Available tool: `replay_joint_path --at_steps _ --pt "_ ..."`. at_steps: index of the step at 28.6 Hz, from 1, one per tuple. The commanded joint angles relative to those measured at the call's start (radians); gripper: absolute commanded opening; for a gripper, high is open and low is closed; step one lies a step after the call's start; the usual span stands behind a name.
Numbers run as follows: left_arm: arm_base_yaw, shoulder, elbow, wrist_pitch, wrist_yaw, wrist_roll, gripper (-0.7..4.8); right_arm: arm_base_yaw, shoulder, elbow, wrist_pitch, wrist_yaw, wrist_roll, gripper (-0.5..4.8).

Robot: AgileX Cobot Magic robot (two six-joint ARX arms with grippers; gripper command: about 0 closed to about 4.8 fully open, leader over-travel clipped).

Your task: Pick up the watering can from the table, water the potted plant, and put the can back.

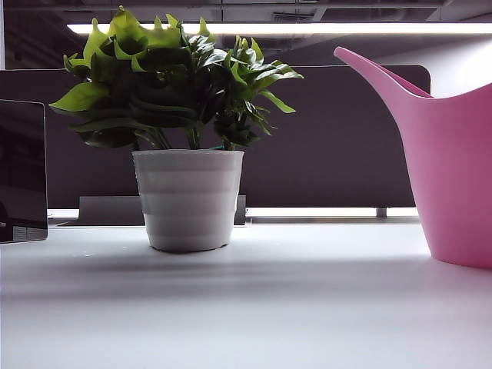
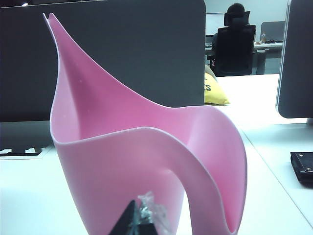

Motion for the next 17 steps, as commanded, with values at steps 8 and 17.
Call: replay_joint_path --at_steps 8,17 --pt "-0.03 0.001 0.0 0.005 -0.011 0.007 -0.05 0.001 -0.001 -0.001 0.014 -0.002 0.004 -0.01" --pt "-0.376 0.001 0.001 0.005 -0.044 0.007 -0.05 0.003 -0.001 -0.001 0.022 -0.101 0.33 -0.01"
